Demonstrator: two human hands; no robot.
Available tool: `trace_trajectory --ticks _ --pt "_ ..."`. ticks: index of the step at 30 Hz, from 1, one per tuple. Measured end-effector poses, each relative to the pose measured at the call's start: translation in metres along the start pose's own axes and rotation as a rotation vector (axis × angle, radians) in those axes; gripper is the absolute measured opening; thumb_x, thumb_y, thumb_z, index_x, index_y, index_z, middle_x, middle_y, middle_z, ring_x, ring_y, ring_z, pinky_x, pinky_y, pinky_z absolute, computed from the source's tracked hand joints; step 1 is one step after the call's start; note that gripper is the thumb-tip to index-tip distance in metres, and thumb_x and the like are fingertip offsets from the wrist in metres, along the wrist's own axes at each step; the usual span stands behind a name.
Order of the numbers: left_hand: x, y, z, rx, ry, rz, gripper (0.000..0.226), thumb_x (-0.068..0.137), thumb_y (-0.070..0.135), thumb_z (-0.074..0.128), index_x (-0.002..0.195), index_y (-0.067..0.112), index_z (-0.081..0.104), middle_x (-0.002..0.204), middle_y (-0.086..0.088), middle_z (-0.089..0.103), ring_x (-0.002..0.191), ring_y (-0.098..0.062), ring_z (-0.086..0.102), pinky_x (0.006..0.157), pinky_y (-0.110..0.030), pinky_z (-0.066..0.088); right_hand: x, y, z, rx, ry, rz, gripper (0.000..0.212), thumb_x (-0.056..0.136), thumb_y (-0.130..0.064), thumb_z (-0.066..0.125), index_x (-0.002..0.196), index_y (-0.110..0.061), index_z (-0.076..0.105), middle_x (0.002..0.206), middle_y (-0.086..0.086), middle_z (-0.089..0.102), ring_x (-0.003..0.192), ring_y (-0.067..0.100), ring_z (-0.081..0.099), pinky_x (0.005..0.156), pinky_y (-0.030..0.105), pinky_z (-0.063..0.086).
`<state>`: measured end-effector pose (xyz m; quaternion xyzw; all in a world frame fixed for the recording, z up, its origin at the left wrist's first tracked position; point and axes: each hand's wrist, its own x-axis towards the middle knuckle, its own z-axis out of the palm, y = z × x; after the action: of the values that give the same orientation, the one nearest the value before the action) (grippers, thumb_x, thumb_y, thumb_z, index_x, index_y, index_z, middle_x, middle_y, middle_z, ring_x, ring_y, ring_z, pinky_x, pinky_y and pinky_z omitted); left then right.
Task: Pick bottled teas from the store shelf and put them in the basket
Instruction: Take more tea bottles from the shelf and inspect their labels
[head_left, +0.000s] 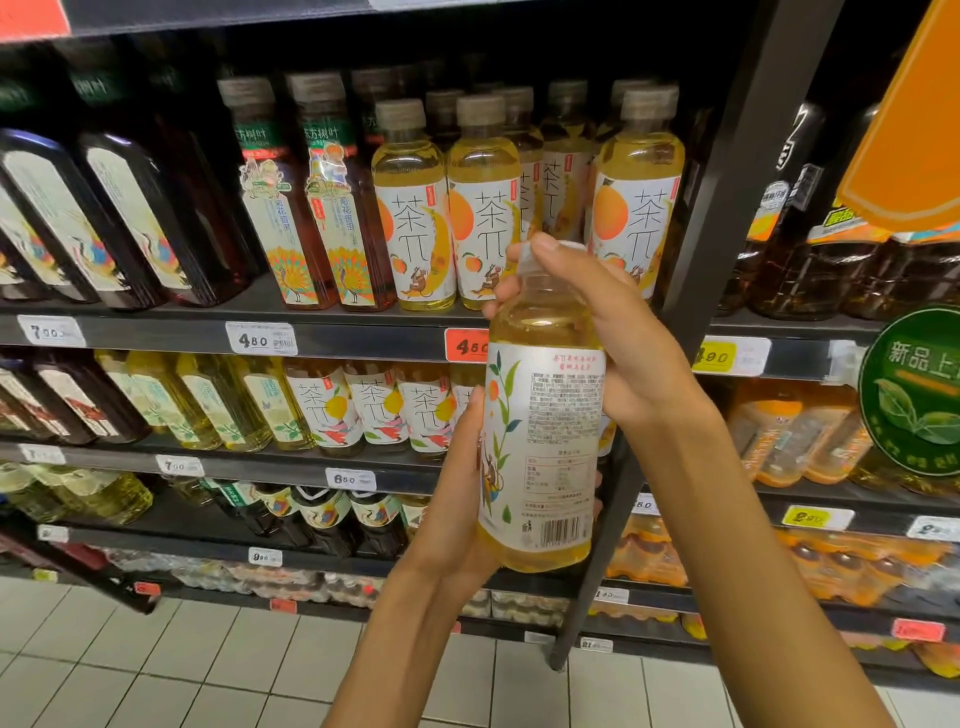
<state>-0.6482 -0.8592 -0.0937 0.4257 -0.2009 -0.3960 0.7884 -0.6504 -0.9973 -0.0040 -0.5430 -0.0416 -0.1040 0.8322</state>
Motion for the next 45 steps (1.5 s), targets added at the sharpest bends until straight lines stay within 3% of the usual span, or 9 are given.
trace_trajectory --ticks 8,14,19,25,29,33,37,42,45 --pt "-0.001 -0.004 -0.001 -0.255 -0.215 -0.153 0.074 0.085 0.064 0.050 0.127 0.004 0.057 0.107 -0.018 0.067 0.095 -0.032 0.065 0.091 -0.048 0.051 0.006 0.000 -0.001 0.353 -0.112 0.062 0.028 0.088 -0.032 0.054 0.102 -0.009 0.062 0.078 0.004 0.067 0.081 0.021 0.066 0.084 0.035 0.051" --pt "-0.006 0.000 -0.003 -0.006 0.102 0.037 0.056 0.085 0.064 0.043 0.123 0.028 0.064 0.119 -0.006 0.068 0.106 -0.021 0.067 0.083 -0.034 0.056 0.005 0.001 -0.004 -0.286 0.056 -0.005 0.036 0.095 -0.042 0.051 0.115 -0.016 0.065 0.106 0.000 0.073 0.103 0.014 0.067 0.096 0.031 0.050" --pt "-0.009 0.003 0.004 0.385 0.212 0.158 0.042 0.078 0.068 0.046 0.101 0.043 0.070 0.110 0.007 0.072 0.106 -0.010 0.067 0.088 -0.027 0.054 0.002 0.008 -0.002 -0.312 0.196 -0.006 0.037 0.092 -0.041 0.057 0.120 -0.018 0.063 0.105 -0.002 0.073 0.098 0.011 0.069 0.089 0.031 0.053" --pt "-0.006 0.014 -0.005 0.206 0.102 0.077 0.043 0.088 0.058 0.047 0.121 0.037 0.064 0.126 -0.001 0.065 0.119 -0.017 0.059 0.094 -0.029 0.051 0.003 0.004 -0.008 0.018 0.147 -0.034 0.025 0.094 -0.031 0.055 0.101 -0.011 0.067 0.090 0.004 0.073 0.088 0.017 0.069 0.080 0.029 0.055" --pt "-0.004 0.012 -0.006 0.001 -0.050 -0.038 0.070 0.078 0.062 0.062 0.133 0.019 0.056 0.127 -0.016 0.062 0.115 -0.033 0.060 0.103 -0.050 0.044 0.003 0.007 -0.008 0.194 0.050 -0.030 0.037 0.093 -0.036 0.051 0.111 -0.005 0.061 0.092 0.009 0.070 0.093 0.026 0.066 0.086 0.038 0.053" --pt "-0.007 0.010 -0.011 0.012 0.030 0.023 0.074 0.073 0.061 0.069 0.133 0.020 0.056 0.125 -0.011 0.065 0.112 -0.025 0.063 0.088 -0.036 0.054 0.001 0.005 -0.009 -0.040 0.010 -0.067 0.039 0.096 -0.039 0.046 0.115 -0.009 0.062 0.102 0.007 0.072 0.103 0.025 0.066 0.092 0.036 0.052" --pt "-0.011 0.023 -0.009 0.347 0.140 0.149 0.052 0.080 0.064 0.057 0.119 0.030 0.066 0.119 0.001 0.069 0.112 -0.014 0.064 0.083 -0.019 0.052 0.002 -0.001 -0.005 -0.298 0.085 -0.092 0.033 0.095 -0.037 0.054 0.119 -0.017 0.063 0.107 -0.002 0.073 0.103 0.011 0.067 0.091 0.027 0.051" --pt "-0.011 0.012 -0.005 0.402 0.173 0.123 0.060 0.081 0.061 0.055 0.127 0.022 0.057 0.119 0.001 0.069 0.113 -0.013 0.063 0.084 -0.017 0.051 0.011 0.005 0.009 -0.295 0.171 -0.097 0.024 0.093 -0.036 0.058 0.088 -0.017 0.071 0.091 -0.002 0.075 0.094 0.012 0.070 0.091 0.029 0.053" --pt "-0.009 0.016 -0.007 0.237 0.130 0.101 0.060 0.086 0.057 0.046 0.134 0.021 0.052 0.129 -0.004 0.063 0.121 -0.019 0.058 0.095 -0.028 0.051 0.013 0.005 0.005 -0.150 0.144 -0.070 0.024 0.094 -0.033 0.056 0.098 -0.013 0.068 0.086 0.002 0.074 0.085 0.014 0.070 0.083 0.026 0.055"
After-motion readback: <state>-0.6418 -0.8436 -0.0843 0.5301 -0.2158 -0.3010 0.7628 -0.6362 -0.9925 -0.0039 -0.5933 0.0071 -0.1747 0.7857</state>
